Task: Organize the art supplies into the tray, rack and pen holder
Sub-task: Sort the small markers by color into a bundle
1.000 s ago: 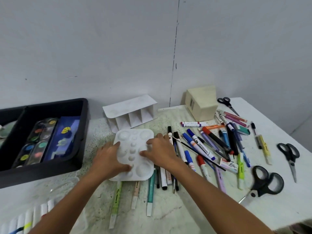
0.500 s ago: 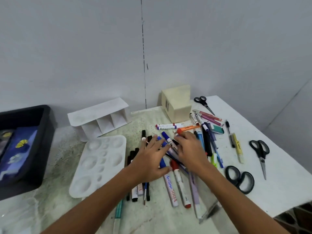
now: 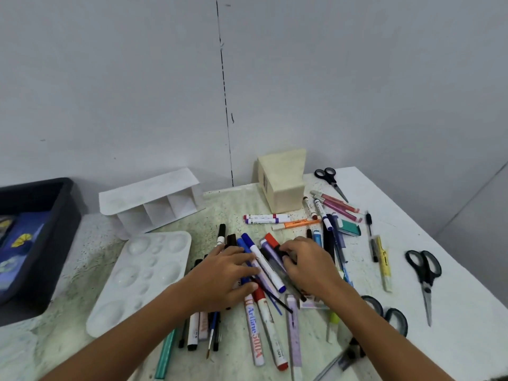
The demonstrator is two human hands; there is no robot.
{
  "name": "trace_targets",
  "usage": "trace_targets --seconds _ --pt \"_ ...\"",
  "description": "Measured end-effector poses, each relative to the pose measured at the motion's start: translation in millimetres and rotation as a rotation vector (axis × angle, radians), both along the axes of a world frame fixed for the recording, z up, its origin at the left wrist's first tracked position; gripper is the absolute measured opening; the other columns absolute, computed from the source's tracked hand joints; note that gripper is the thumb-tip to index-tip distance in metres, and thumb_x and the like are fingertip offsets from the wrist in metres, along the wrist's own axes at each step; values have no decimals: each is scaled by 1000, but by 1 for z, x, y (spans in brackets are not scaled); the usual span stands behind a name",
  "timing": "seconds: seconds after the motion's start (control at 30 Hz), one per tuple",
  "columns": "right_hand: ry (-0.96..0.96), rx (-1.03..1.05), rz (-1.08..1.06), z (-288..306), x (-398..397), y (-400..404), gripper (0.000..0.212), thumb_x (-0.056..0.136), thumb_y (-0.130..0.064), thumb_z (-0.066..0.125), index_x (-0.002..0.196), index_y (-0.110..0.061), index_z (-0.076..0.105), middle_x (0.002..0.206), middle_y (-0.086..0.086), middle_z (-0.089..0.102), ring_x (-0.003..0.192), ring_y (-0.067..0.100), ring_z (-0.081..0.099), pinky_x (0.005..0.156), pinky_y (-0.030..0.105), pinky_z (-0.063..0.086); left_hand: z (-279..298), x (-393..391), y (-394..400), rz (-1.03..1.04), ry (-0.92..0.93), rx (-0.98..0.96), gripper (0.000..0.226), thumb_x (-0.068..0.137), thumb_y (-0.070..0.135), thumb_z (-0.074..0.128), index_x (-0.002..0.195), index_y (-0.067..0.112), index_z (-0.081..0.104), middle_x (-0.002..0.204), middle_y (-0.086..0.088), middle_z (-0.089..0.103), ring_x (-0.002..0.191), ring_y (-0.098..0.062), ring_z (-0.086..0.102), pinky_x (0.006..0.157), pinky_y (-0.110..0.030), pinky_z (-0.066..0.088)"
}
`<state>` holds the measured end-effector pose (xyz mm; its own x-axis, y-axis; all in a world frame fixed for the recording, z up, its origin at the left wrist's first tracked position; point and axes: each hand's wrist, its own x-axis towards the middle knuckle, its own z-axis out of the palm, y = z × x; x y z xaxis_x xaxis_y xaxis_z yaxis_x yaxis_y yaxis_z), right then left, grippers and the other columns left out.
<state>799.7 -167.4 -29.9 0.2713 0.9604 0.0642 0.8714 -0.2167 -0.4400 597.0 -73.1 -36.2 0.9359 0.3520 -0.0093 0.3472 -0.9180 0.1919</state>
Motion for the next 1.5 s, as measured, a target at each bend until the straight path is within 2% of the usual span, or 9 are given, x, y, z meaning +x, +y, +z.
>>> trace_targets --seconds 0.13,0.3,0.53,0.77,0.97,1.07,1.17,1.37,1.5 --pt "148 66 -52 4 24 7 24 92 -20 57 114 -19 68 109 -4 66 87 7 55 79 24 48 13 19 9 69 -192 -28 48 92 48 37 118 21 66 114 3 67 107 -12 58 93 -33 45" --pt "59 163 -199 7 67 25 17 88 -18 63 102 -14 71 98 3 64 92 20 59 71 31 49 15 64 42 321 -375 -101 26 91 21 59 114 13 68 100 -3 66 98 -17 52 86 -35 45" --pt "-89 82 -268 11 97 69 30 91 -30 59 111 -10 67 113 12 62 108 29 52 82 35 43 8 112 80 392 69 -72 46 95 40 47 139 26 47 126 -3 46 122 -21 33 102 -44 29" --pt "-174 -36 -247 14 96 89 25 89 -15 57 113 -9 59 101 10 66 92 28 61 65 29 38 7 118 87 457 -127 -186 24 82 30 72 104 19 71 95 6 58 93 -12 51 75 -24 40" --pt "292 73 -402 31 123 82 32 86 -15 62 117 -9 59 103 10 67 94 29 62 78 35 49 16 113 92 472 -230 -306 12 78 21 76 87 15 70 80 7 61 73 -7 54 63 -19 43" --pt "666 148 -420 39 137 77 10 86 -1 56 93 -8 59 87 14 65 67 21 63 58 30 51 18 111 92 427 -302 -310 6 86 13 64 84 18 61 73 2 59 63 -11 50 58 -22 38" --pt "564 79 -410 35 144 74 20 85 -8 58 69 -12 47 64 4 50 55 14 45 50 24 33 15 112 88 412 -272 -343 9 91 8 54 89 18 55 69 3 52 56 -10 44 50 -16 32" --pt "246 -210 -380 19 136 78 36 74 -35 78 75 -18 47 78 0 54 76 20 56 60 28 38 7 113 87 433 -180 -399 20 78 28 75 90 15 65 69 6 54 58 -7 46 54 -20 34" --pt "221 -220 -405 22 132 78 27 78 -26 72 74 -17 47 76 0 53 77 22 56 61 29 39 5 116 86 416 -149 -362 20 84 25 68 72 10 62 67 3 54 59 -12 48 54 -24 35"
